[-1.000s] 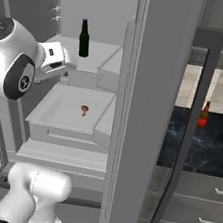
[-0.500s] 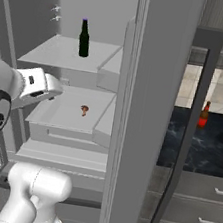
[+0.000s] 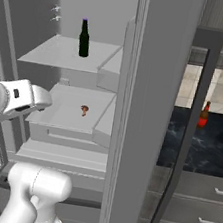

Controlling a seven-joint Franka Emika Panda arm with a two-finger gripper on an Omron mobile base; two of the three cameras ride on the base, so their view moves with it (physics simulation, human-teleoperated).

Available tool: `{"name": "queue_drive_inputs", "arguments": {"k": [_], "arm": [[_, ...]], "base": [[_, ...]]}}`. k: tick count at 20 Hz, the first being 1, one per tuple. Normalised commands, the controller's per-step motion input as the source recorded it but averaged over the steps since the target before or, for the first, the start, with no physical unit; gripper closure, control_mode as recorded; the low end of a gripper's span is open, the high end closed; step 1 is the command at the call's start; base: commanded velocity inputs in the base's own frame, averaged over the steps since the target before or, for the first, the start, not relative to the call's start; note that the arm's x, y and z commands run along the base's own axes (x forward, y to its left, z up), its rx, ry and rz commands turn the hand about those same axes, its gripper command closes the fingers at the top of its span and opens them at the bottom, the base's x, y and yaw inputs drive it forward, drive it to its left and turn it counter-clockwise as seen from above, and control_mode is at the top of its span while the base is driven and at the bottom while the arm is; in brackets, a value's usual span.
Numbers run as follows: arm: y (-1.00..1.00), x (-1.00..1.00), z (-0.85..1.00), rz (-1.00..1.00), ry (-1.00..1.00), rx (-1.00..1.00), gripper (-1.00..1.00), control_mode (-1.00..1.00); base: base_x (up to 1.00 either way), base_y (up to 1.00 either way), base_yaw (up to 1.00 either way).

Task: Place the beers on the top shelf of the fridge to keep them out of children's reach, and place the mushroom on lower shelves for easy access.

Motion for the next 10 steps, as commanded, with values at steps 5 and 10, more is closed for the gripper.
{"name": "queue_drive_inputs", "arguments": {"k": [5,10], "arm": [[0.0,-0.13,0.0,0.0,0.0,0.0,-1.0,1.0],[0.0,0.0,0.0,0.0,0.0,0.0,-1.0,1.0]], "base": [[-0.21,0.0,0.0],[-0.62,-0.14,0.0]]}}
